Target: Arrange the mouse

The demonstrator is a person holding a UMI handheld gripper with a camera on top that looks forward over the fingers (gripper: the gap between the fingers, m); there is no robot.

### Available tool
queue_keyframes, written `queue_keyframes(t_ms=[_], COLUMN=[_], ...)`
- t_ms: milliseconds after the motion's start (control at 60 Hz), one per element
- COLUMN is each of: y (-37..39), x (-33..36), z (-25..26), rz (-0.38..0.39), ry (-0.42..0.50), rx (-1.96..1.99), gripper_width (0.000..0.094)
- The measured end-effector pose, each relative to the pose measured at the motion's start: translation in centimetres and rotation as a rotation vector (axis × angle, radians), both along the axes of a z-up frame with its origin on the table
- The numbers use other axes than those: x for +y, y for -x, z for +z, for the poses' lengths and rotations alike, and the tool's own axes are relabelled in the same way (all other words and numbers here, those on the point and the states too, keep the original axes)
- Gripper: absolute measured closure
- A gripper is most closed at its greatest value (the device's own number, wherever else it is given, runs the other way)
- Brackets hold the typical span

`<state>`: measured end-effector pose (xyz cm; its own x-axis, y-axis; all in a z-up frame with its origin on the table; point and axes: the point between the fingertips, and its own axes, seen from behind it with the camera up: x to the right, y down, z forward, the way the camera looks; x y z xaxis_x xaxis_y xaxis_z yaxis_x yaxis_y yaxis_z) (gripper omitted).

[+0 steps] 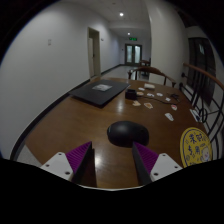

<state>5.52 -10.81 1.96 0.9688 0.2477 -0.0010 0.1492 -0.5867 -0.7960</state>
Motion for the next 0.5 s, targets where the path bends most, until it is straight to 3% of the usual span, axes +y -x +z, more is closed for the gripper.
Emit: queue_keyframes(t_ms=[333,367,417,500], y=[-2.6,-2.6,-2.6,-2.0], x=[8.1,8.3,8.6,9.7], z=[0.2,0.2,0.3,0.0], rz=[-0.06,-0.061,-0.06,-0.022], ry=[0.052,0.047,0.035,0.039], rx=[-0.01,-0.012,-0.004,-0.005], gripper_width=[0.0136,0.0175,0.0396,0.052])
